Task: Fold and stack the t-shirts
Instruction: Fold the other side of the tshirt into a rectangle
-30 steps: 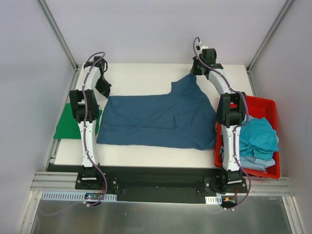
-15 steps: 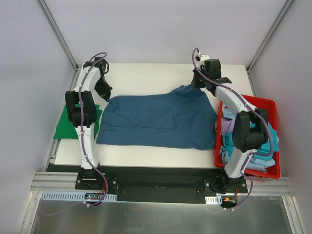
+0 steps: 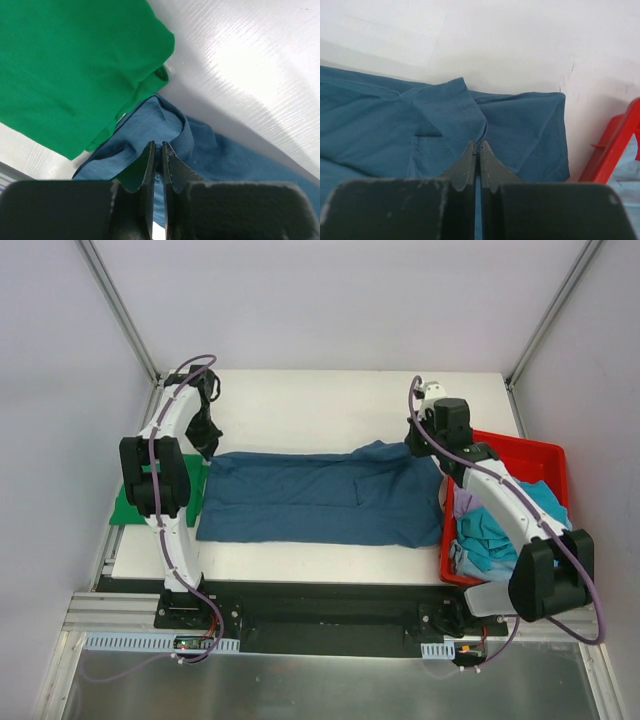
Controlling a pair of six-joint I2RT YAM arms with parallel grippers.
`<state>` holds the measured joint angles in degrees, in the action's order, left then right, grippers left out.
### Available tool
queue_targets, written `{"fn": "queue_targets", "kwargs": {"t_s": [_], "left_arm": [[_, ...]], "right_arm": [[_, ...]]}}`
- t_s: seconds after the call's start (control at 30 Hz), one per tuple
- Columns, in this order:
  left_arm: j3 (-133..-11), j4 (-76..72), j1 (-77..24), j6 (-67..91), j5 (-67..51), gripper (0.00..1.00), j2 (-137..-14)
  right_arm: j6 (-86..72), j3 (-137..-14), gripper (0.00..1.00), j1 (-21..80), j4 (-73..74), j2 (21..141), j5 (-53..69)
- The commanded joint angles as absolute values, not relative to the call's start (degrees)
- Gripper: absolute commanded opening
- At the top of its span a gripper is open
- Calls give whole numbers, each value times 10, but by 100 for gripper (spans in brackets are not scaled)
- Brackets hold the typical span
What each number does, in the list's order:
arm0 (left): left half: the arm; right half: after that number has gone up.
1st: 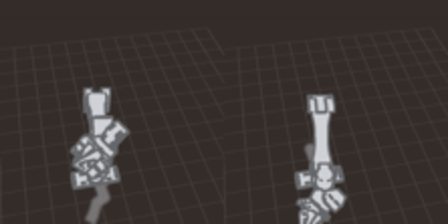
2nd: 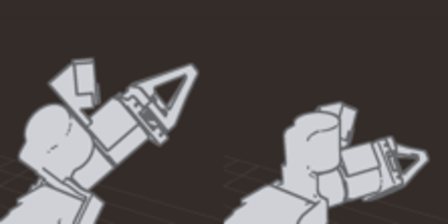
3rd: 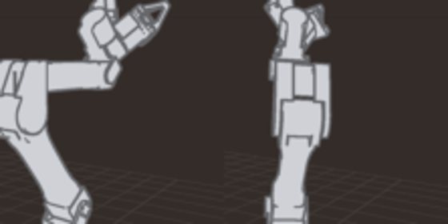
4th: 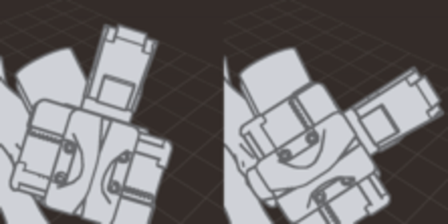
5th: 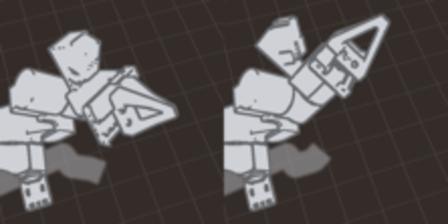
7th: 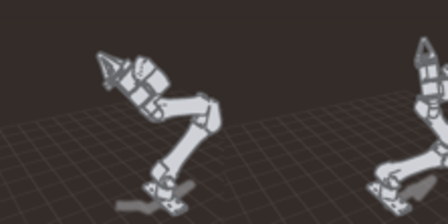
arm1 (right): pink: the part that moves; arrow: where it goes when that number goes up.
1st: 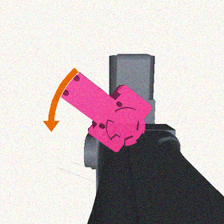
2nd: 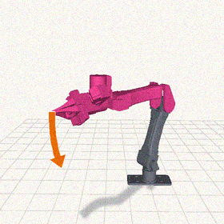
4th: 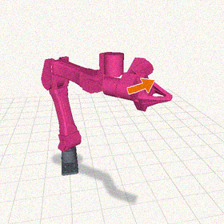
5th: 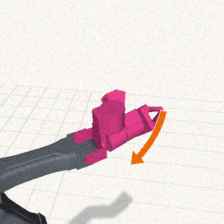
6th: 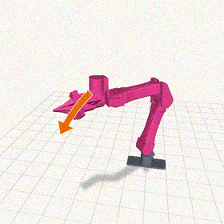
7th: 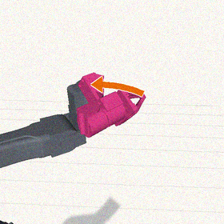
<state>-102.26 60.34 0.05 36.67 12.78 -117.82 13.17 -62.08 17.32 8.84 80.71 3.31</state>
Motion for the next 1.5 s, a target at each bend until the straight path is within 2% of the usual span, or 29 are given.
{"fn": "queue_targets", "kwargs": {"t_s": [0.0,0.4,0.77,0.9,0.97,1.03,1.1,1.13,1.17,1.2,1.23,1.33,1.47], "left_arm": [[-1005,624,-17,374,157,0,-1136],[-935,623,-34,408,215,0,-1098],[-900,631,-41,430,238,0,-1079],[-883,631,-50,432,239,9,-1078],[-881,633,-54,432,238,17,-1071],[-890,655,-59,437,246,30,-1060],[-917,686,-76,447,275,60,-1042],[-931,701,-87,453,292,71,-1028],[-946,714,-97,460,309,85,-1016],[-959,722,-105,462,315,94,-1003],[-969,721,-113,460,313,99,-992],[-983,680,-127,425,258,99,-975],[-957,566,-138,346,70,99,-997]], "right_arm": [[133,-592,0,178,83,742,29],[127,-519,0,185,132,646,38],[108,-470,0,190,191,613,32],[84,-447,1,190,191,610,81],[60,-432,9,192,197,613,109],[42,-422,17,191,218,609,127],[40,-423,37,192,260,592,138],[40,-423,47,193,275,575,142],[39,-422,52,193,278,557,145],[40,-422,57,192,275,536,148],[42,-422,65,192,268,520,149],[31,-418,96,192,223,487,142],[9,-435,96,192,161,539,171]]}}
